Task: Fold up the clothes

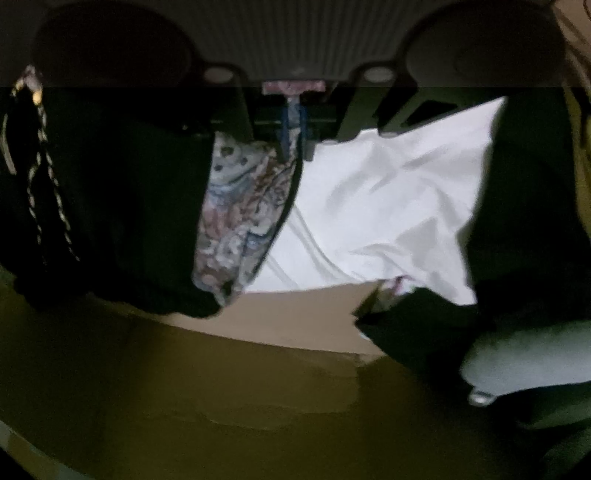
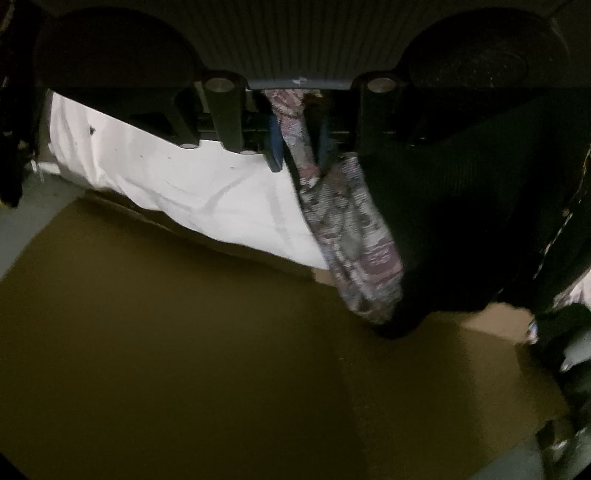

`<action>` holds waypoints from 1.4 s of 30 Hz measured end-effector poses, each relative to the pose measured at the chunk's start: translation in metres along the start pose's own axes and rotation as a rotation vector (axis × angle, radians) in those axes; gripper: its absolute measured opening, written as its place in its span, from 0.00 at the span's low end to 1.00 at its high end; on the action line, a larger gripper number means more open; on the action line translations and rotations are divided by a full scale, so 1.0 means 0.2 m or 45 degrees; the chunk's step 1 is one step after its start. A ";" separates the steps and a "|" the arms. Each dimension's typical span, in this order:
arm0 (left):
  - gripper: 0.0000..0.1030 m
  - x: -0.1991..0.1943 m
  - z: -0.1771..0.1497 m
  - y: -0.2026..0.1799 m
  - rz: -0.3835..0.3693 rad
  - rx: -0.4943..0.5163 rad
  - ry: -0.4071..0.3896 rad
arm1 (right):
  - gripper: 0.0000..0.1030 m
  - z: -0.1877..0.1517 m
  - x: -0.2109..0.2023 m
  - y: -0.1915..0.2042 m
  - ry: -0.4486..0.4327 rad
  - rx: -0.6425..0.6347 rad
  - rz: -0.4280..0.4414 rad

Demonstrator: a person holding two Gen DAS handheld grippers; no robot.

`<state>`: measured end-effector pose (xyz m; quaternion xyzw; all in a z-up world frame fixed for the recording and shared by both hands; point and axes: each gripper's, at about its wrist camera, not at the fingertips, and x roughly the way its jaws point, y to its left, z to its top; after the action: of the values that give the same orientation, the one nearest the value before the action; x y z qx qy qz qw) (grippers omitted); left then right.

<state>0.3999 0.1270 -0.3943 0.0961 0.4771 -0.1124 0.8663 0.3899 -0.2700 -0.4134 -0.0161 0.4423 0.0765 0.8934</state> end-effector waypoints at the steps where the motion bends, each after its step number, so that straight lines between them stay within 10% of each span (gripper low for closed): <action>1: 0.06 -0.01 0.01 0.01 0.014 -0.013 -0.009 | 0.05 0.01 -0.01 0.00 0.000 -0.007 -0.004; 14: 0.05 -0.08 0.09 0.09 0.115 -0.004 -0.107 | 0.03 0.05 -0.08 -0.04 -0.031 -0.085 -0.112; 19: 0.06 0.05 0.08 0.08 0.104 0.024 0.005 | 0.04 0.06 -0.01 -0.03 0.018 -0.076 -0.132; 25: 0.14 -0.03 0.08 0.16 0.074 -0.041 -0.001 | 0.20 0.09 -0.06 -0.08 0.000 0.039 -0.088; 42: 0.16 -0.20 -0.25 0.28 0.062 -0.097 0.045 | 0.29 -0.23 -0.35 -0.20 -0.029 0.193 -0.089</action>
<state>0.3550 0.1981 -0.3835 0.0768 0.4937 -0.0715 0.8633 0.3179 -0.3220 -0.3864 0.0369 0.4358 0.0116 0.8992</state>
